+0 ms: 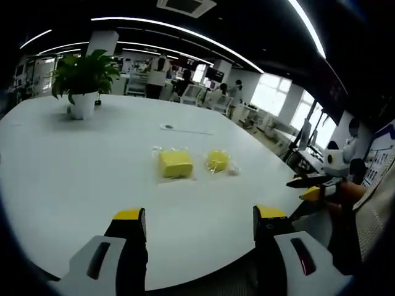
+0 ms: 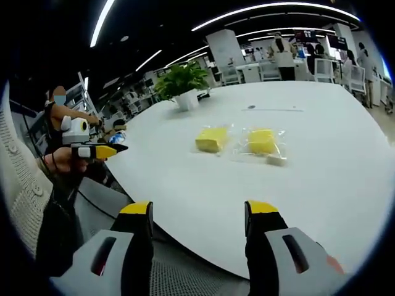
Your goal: Compare the silicone blocks by pressing each to a similar depth, holding the contact briefly, and releasing to observe deformation and rebound differences across the visible hardness samples.
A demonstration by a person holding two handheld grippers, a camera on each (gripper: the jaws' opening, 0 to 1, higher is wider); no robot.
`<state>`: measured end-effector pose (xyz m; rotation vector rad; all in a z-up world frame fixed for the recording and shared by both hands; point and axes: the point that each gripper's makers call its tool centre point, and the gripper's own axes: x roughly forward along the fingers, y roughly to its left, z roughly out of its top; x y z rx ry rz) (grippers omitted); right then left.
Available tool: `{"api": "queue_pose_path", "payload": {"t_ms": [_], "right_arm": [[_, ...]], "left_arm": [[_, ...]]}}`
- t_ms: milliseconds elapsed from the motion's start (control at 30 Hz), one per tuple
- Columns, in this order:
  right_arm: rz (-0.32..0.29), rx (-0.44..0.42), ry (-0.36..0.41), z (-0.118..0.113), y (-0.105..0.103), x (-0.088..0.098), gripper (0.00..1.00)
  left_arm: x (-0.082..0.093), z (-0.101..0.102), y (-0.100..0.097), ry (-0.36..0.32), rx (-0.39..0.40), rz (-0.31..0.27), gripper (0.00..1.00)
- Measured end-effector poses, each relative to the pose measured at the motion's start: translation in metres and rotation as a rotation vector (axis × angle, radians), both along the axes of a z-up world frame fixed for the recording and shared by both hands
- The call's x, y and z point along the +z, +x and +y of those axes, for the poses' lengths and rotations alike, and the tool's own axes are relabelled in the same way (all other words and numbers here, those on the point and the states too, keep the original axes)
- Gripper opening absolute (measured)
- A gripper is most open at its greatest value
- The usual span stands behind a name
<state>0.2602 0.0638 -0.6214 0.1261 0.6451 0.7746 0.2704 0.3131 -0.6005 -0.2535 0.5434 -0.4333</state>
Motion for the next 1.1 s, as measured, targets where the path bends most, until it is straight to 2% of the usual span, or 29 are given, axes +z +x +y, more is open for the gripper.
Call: {"api": "queue_pose_path", "payload": {"t_ms": [600,933,1100], "right_arm": [[0.000,0.002,-0.006,-0.001,-0.002,0.002,0.55],[0.019,0.003,-0.006,-0.002,0.004,-0.002,0.55],[0.022,0.018,-0.008,-0.002,0.009,-0.004,0.56]], "left_arm": [[0.002,0.000,-0.001,0.006,-0.012,0.000,0.70],[0.000,-0.007,0.015,0.005,-0.032,0.008,0.69],[0.000,-0.013,0.030,-0.026,-0.026,0.008,0.68]]}}
